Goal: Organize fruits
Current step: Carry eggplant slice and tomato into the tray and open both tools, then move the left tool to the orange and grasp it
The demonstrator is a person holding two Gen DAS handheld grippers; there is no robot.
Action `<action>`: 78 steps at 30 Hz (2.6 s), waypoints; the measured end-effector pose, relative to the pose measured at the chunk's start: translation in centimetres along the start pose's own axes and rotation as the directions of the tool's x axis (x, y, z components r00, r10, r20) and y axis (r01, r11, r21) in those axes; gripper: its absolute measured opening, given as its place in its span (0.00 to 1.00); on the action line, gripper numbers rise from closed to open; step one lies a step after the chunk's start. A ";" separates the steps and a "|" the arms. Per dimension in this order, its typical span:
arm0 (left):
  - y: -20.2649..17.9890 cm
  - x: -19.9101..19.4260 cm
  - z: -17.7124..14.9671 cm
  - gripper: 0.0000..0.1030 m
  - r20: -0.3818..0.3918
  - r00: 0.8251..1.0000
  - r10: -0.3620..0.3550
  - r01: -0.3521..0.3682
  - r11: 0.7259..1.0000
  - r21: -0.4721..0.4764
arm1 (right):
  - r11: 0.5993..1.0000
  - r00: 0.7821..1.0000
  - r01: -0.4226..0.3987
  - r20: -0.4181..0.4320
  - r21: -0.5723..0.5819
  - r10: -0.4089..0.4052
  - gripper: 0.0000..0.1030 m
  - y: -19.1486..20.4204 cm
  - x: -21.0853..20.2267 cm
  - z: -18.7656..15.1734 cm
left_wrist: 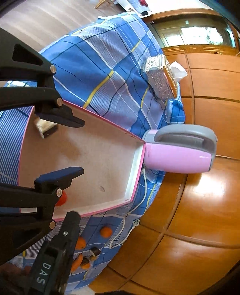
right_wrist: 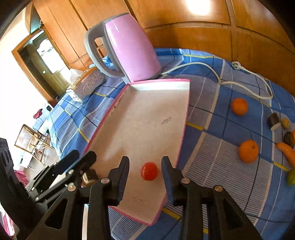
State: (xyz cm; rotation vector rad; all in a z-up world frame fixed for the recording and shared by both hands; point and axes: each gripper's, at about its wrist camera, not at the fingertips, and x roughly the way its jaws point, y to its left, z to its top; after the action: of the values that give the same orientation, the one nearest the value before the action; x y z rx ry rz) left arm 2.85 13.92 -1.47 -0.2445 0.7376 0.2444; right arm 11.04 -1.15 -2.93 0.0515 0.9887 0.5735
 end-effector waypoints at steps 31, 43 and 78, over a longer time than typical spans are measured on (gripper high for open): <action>-7.1 -1.7 -2.8 0.48 -0.040 0.991 -0.129 0.134 0.978 0.159 | 0.953 0.968 0.238 0.037 0.188 -0.249 0.42 -8.3 -5.1 -6.5; -11.1 -1.7 -4.0 0.48 -0.079 0.975 -0.210 0.223 0.942 0.252 | 0.889 0.940 0.314 0.020 0.333 -0.340 0.42 -14.4 -7.4 -9.2; -21.8 5.7 -2.2 0.72 -0.194 0.943 -0.270 0.321 0.890 0.323 | 0.796 0.914 0.330 0.040 0.507 -0.403 0.42 -24.1 -9.7 -8.2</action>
State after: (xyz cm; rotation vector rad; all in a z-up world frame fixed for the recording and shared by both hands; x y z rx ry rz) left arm 12.18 -6.51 -4.09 -0.0313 0.8623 -0.2006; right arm 10.92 -28.02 -7.09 0.3446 0.9482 -0.0562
